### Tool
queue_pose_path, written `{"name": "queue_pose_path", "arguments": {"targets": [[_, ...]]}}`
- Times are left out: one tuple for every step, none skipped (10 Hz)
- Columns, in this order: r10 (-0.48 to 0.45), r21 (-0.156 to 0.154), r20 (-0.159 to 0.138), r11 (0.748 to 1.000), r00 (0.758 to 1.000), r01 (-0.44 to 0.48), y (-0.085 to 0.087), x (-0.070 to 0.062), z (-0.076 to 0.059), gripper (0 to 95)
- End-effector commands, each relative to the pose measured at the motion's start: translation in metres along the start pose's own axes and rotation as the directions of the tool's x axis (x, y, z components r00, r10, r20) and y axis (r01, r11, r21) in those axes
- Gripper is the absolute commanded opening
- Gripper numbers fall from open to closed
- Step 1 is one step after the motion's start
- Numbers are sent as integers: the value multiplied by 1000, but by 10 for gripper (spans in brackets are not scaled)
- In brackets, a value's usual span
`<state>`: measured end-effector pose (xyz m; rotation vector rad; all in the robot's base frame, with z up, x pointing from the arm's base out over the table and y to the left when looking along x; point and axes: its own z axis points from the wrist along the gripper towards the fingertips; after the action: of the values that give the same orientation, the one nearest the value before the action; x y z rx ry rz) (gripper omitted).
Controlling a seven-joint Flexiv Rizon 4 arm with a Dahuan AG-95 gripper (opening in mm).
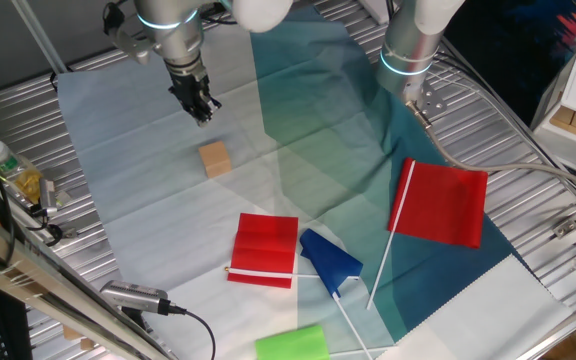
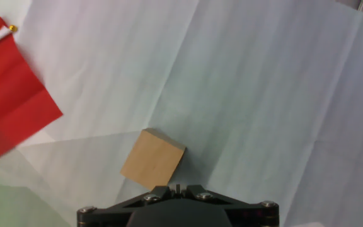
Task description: Use the gripper to push the small block from left to right
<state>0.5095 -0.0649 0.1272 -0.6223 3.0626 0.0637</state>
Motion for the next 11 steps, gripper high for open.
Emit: {"name": "queue_pose_path", "arguments": {"targets": [[1, 3, -2, 1000, 1000, -1, 2, 2, -1, 0], [6, 8, -9, 1000, 1000, -6, 2, 2, -1, 0], [5, 9, -9, 1000, 1000, -5, 3, 3, -1, 0], [17, 14, -5, 1000, 1000, -17, 4, 4, -1, 0], [21, 15, -3, 1000, 1000, -21, 4, 4, -1, 0], [31, 16, 2, 999, 1000, -31, 5, 5, 0, 0], [43, 14, 5, 999, 999, -43, 6, 4, 0, 0], [52, 17, 1, 998, 999, -52, 6, 4, 0, 0], [59, 17, 1, 998, 998, -59, 6, 4, 0, 0], [65, 14, 4, 998, 998, -65, 6, 4, 0, 0], [69, 13, 6, 998, 998, -69, 6, 4, 0, 0]]}}
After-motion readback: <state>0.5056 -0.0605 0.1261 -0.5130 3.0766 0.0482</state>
